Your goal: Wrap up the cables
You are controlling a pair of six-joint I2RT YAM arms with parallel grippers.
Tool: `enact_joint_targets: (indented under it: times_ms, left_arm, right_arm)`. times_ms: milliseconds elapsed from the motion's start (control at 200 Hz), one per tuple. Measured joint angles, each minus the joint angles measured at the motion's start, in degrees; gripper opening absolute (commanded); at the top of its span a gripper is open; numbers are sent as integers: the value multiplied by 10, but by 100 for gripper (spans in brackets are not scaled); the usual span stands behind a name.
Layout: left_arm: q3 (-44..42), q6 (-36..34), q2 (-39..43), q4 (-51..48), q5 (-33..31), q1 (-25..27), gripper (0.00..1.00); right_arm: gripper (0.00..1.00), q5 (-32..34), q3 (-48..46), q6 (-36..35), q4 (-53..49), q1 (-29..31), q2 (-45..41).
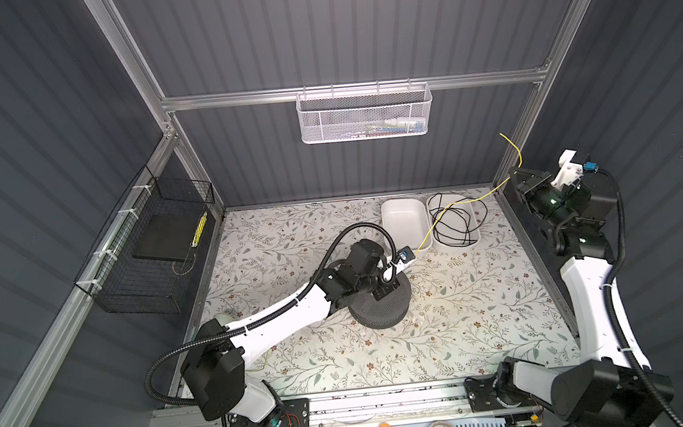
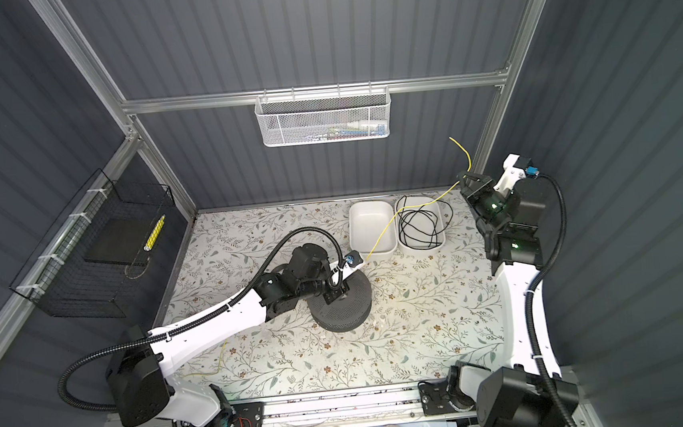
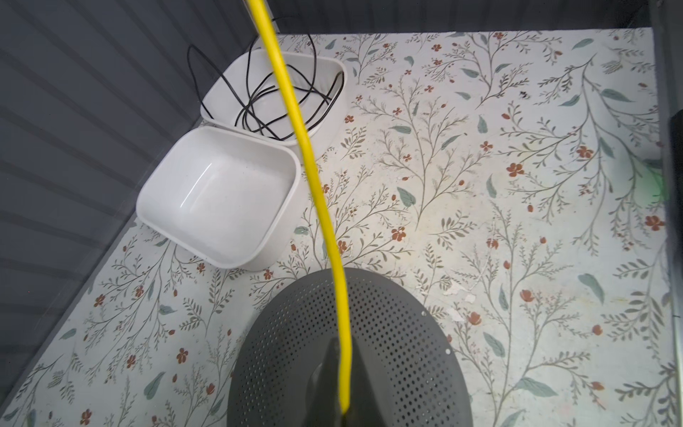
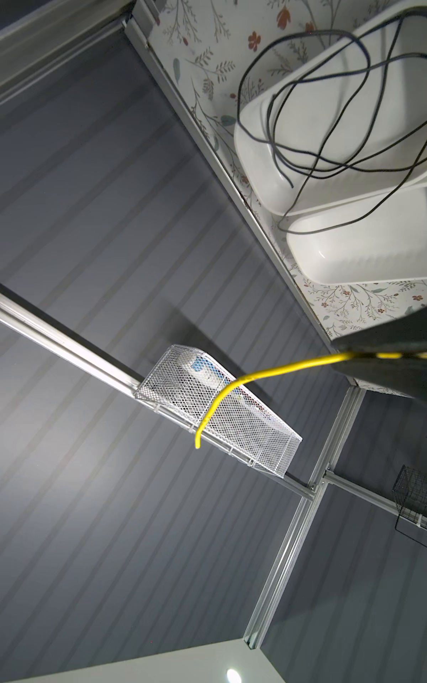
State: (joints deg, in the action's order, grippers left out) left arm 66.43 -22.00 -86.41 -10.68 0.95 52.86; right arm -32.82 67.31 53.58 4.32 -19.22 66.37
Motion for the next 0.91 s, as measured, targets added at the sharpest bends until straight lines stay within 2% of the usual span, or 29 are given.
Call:
enact_joint_targets:
  times_ms: [395,750,880,905]
  left_arm:
    - [-17,-20,-25,37,-62,-1,0]
    - [-27,-20,-38,70,-89,0,0]
    - [-23,-14,-36,50,-90,-1,23]
    - [-22,-14,-35,40,-90,-1,31]
  right_arm:
    - [0,-39,-17,69,21,-45,-12]
    - [0,-61,-28,104,43,-52,-16]
    - [0,-55,-44,103,50,-52,-35]
    - [0,-48,-45,99,53,-53,-40]
